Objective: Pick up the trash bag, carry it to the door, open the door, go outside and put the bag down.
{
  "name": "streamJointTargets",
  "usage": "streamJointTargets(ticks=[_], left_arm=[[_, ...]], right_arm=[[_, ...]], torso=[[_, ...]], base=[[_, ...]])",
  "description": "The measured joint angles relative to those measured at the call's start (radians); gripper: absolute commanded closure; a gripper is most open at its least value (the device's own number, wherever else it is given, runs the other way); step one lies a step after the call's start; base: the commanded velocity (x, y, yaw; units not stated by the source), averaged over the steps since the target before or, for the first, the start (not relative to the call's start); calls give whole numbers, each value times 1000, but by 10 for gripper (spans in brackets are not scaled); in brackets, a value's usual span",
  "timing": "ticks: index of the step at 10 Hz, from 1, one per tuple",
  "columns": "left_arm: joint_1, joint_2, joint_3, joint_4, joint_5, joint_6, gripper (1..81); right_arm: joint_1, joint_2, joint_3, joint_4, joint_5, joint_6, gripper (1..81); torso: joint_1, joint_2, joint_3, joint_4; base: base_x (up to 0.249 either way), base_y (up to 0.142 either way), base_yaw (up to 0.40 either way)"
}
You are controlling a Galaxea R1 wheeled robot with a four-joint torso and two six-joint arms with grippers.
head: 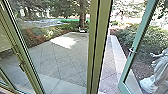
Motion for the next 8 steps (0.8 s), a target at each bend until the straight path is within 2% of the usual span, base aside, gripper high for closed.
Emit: streamJointTargets(ticks=[4, 5, 6, 8], left_arm=[[2, -3, 0, 0, -1, 0, 811], [2, -3, 0, 0, 0, 0, 811], [2, -3, 0, 0, 0, 0, 811], [2, -2, 0, 0, 0, 0, 811]], right_arm=[[0, -4, -40, 5, -17, -10, 10], [3, -1, -49, 47, -47, -10, 10], [3, 1, -59, 126, -83, -9, 10], [3, 23, -70, 345, -153, -10, 10]], torso=[[0, 0, 0, 0], [0, 0, 0, 0], [0, 0, 0, 0], [0, 0, 0, 0]], base=[[0, 0, 0], [0, 0, 0], [0, 0, 0], [0, 0, 0]])
